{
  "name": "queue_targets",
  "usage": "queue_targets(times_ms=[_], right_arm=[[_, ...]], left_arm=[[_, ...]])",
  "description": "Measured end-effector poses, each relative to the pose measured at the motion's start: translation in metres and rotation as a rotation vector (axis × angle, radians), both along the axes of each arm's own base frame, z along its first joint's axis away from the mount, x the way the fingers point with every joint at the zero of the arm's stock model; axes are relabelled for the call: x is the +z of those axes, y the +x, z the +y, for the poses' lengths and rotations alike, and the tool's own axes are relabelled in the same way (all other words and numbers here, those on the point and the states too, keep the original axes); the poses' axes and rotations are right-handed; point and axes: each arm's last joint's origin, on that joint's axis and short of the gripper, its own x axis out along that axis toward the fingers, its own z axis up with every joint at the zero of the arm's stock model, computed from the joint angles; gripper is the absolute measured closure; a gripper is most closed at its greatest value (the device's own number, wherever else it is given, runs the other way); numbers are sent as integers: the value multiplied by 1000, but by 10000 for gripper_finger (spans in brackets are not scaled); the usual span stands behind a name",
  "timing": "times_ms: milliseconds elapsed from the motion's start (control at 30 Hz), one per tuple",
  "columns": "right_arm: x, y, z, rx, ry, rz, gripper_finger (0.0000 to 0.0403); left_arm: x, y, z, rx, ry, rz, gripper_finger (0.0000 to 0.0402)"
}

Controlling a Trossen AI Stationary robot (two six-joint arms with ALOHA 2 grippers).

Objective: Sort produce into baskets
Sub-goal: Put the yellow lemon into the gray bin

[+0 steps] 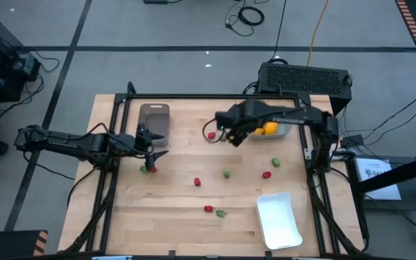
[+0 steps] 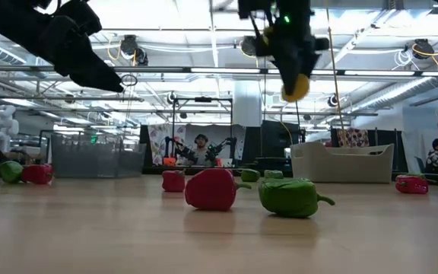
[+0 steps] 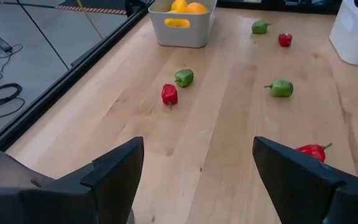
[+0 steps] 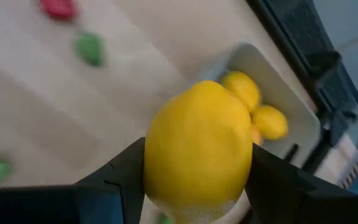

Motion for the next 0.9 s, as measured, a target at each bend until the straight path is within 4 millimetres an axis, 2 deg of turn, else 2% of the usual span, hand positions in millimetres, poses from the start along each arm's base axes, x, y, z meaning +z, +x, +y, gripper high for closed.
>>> queue_targets(times_ms=[167,333,433,567,733,900], right_arm=[[-12,-37,-30,-84,32,48,192],[-27,-67,-44,-153,56,-24,192],[-34,-78,-46,-161,76,-89,192],[-48,-94,-50,-169,84,-80,192],[-67,-107,-68,-230,76,-79,192],[-74,-120,-80,-293,88,-45,192]], left_arm=[[-3,2,0,0,2,22,92],[-5,5,0,0,12,40,92],[-7,7,0,19,24,51,92],[-9,10,0,29,31,57,92],[-11,15,0,27,37,70,92],[-13,17,0,26,39,75,92]])
